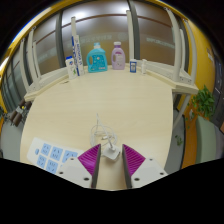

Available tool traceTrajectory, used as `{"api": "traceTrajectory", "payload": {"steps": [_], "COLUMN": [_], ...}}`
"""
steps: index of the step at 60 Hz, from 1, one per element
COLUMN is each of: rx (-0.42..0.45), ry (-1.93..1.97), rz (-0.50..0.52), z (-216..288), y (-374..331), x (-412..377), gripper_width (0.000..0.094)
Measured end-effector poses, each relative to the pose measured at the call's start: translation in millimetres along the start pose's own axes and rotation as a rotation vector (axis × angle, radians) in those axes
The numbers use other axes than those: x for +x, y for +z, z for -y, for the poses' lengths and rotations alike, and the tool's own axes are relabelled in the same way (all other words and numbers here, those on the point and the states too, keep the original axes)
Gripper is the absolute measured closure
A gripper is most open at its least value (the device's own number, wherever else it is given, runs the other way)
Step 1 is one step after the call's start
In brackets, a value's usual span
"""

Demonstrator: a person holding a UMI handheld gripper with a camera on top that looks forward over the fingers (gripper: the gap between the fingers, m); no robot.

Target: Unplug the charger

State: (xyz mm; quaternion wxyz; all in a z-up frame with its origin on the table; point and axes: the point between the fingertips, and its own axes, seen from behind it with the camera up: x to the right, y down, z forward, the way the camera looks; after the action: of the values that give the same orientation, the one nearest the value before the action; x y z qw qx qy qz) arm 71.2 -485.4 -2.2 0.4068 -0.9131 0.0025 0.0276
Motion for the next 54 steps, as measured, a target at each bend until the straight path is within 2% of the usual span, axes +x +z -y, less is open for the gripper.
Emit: {"api": "traceTrajectory", "payload": {"steps": [6, 10, 16, 33, 54], "rx": [-0.017, -0.017, -0.006, 0.117, 0.212], "ry": [-0.002, -0.017, -0.046, -0.047, -0.076], "rz": [-0.026, -0.031, -0.045, -0.076, -0.187], "z": [-6, -8, -8, 9, -8], "y": [-14, -32, -64, -180, -308], "x": [5, 5, 5, -25, -59], "gripper_width": [0.0213, 0.0074, 0.0081, 0.008, 0.0084]}}
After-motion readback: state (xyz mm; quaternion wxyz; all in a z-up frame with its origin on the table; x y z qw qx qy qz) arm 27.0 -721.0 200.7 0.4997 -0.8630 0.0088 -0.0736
